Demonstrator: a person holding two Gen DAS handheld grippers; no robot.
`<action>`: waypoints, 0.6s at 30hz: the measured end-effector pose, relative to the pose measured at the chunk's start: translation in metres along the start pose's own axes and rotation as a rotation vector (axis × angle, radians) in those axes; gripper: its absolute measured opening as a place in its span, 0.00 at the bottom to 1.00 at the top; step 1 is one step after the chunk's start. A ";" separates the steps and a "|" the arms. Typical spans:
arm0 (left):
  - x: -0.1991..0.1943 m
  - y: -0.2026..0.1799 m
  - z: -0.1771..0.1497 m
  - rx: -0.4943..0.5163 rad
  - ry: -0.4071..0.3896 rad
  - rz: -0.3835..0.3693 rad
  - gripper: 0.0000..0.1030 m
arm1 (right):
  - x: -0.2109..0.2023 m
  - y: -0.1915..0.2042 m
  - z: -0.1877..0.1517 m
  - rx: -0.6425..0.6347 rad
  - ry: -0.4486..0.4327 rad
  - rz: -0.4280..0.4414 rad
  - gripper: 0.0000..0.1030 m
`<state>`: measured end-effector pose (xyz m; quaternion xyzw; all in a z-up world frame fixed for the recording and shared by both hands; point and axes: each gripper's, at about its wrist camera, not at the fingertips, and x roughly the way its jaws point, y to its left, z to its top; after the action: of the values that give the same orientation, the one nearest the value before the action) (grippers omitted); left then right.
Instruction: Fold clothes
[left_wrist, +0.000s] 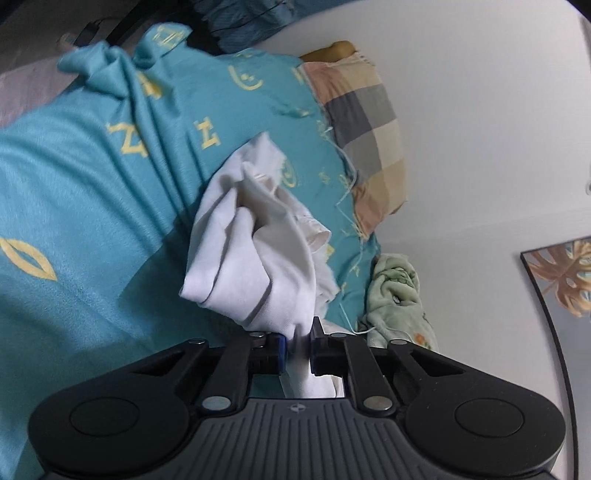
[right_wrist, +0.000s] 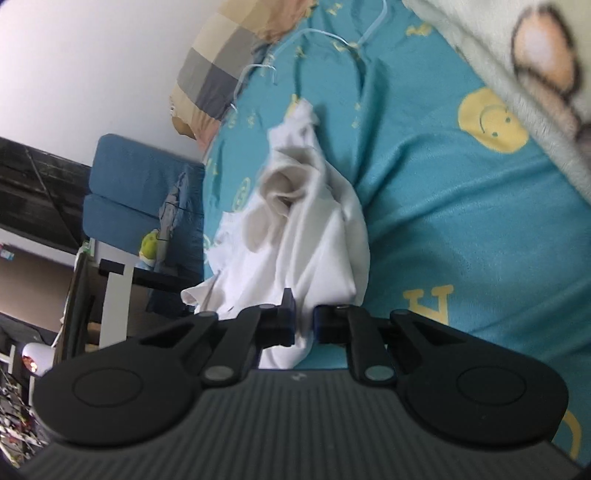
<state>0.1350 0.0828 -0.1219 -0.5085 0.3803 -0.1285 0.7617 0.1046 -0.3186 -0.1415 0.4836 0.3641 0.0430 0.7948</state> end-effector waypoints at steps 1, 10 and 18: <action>-0.008 -0.008 0.000 0.013 0.000 0.001 0.11 | -0.008 0.004 -0.003 0.000 -0.006 0.005 0.11; -0.094 -0.028 -0.039 0.064 0.033 -0.002 0.11 | -0.079 0.012 -0.046 0.013 -0.032 0.015 0.11; -0.155 -0.024 -0.071 0.043 0.039 -0.057 0.11 | -0.125 0.005 -0.080 0.016 -0.047 0.037 0.12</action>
<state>-0.0161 0.1140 -0.0449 -0.4999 0.3775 -0.1681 0.7612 -0.0347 -0.3096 -0.0916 0.4976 0.3368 0.0433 0.7982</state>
